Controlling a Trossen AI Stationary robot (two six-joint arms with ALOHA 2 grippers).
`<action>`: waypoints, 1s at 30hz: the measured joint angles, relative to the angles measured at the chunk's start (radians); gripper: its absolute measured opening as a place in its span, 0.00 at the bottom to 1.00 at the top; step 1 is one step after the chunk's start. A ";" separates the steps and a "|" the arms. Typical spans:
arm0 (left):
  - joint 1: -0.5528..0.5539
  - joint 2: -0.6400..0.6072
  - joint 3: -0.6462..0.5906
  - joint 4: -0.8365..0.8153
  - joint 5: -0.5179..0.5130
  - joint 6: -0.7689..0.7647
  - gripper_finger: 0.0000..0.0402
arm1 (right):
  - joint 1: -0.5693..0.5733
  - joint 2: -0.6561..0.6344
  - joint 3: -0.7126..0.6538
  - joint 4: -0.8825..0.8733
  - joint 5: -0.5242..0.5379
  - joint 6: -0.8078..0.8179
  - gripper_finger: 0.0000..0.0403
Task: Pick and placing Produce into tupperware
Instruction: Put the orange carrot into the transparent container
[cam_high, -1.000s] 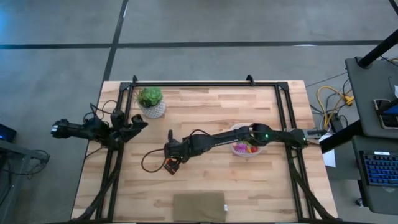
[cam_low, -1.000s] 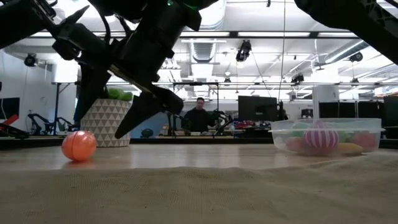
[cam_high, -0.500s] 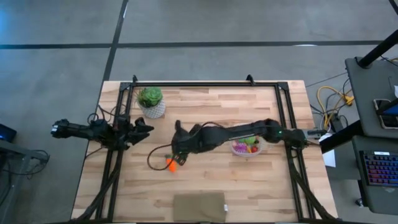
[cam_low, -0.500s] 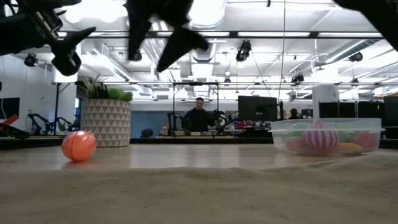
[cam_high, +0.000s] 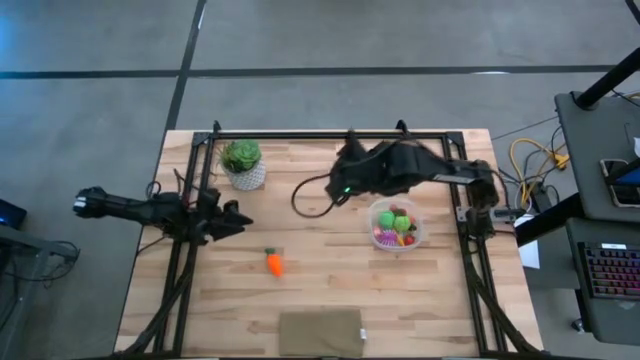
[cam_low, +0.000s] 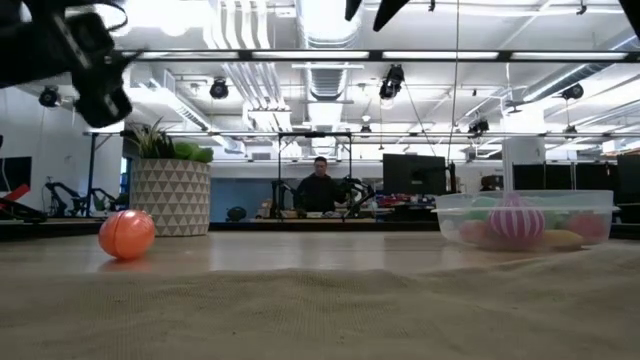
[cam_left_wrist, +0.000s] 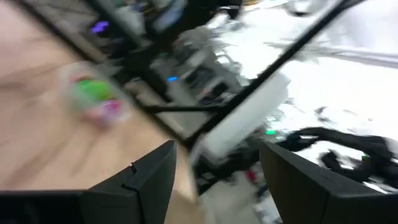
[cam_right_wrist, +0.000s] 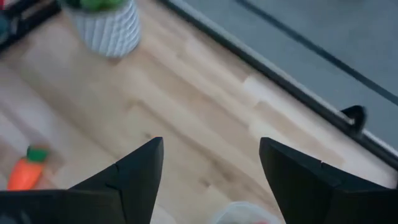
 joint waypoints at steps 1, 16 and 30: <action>0.000 0.021 0.003 0.050 0.023 0.001 0.54 | -0.006 -0.015 -0.003 -0.001 0.012 0.003 0.64; 0.000 0.206 0.021 0.423 0.100 -0.024 0.54 | -0.039 -0.074 -0.145 -0.010 -0.052 0.024 0.64; 0.000 0.468 0.322 -0.488 0.238 0.561 0.54 | -0.097 -0.142 -0.160 -0.010 -0.067 0.014 0.64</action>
